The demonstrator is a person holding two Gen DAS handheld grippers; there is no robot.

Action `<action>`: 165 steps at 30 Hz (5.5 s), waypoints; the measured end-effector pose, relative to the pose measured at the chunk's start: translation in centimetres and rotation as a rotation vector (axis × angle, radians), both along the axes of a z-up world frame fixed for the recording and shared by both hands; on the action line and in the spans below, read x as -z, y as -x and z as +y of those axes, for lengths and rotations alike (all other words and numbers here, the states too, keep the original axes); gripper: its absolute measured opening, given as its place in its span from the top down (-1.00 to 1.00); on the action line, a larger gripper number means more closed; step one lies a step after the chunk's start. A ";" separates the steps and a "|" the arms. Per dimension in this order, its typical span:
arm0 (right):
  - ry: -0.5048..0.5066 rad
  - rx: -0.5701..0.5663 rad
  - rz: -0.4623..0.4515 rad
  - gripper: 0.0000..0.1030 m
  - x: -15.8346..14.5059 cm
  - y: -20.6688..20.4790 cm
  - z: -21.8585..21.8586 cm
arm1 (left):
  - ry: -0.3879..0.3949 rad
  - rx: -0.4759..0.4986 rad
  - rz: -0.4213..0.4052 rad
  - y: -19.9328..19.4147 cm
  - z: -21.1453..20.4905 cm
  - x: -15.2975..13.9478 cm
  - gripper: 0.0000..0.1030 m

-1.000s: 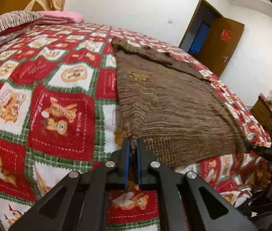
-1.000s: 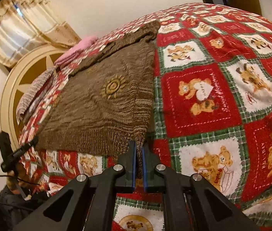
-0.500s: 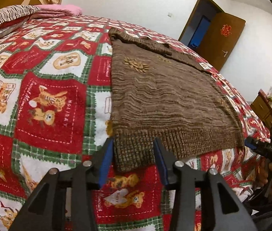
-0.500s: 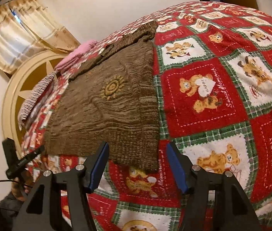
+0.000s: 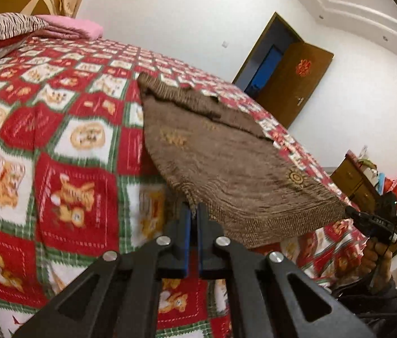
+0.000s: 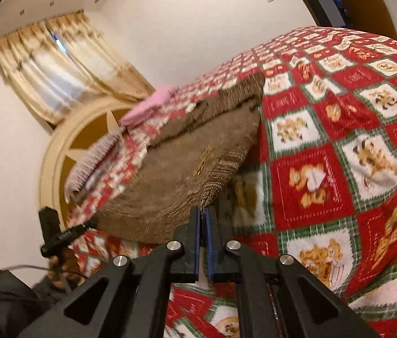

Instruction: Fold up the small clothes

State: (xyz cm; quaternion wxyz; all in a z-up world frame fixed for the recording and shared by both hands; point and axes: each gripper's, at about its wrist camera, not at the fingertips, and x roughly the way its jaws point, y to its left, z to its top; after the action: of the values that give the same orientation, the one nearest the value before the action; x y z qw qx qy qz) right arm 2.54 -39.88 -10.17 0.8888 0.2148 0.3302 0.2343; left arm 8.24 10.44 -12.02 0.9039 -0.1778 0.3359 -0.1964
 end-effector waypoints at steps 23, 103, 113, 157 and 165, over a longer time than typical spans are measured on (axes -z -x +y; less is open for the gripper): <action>-0.052 0.052 -0.163 0.94 -10.7 -13.8 3.1 | -0.083 -0.073 -0.163 -14.3 0.5 -8.0 0.94; 0.403 0.120 0.151 0.94 2.9 -27.3 4.7 | -0.547 -0.202 0.027 -23.5 -3.0 1.7 -0.95; 0.312 0.156 0.119 0.93 4.2 -27.4 3.8 | -0.469 -0.269 0.156 -25.7 -1.5 2.4 -0.95; 0.663 0.066 -0.001 -0.38 3.9 -28.1 19.4 | -0.602 -0.212 0.155 -21.1 -2.5 4.3 -1.00; 0.704 -0.016 -0.089 -0.39 3.4 -24.3 22.4 | -0.455 -0.244 0.094 -19.9 -0.2 3.3 -1.00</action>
State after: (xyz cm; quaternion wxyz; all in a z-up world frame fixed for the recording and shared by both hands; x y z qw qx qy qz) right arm 26.89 -17.44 -13.58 0.9200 -0.1179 0.3532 0.1222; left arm 28.16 10.19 -15.32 0.9211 -0.0179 0.3889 0.0034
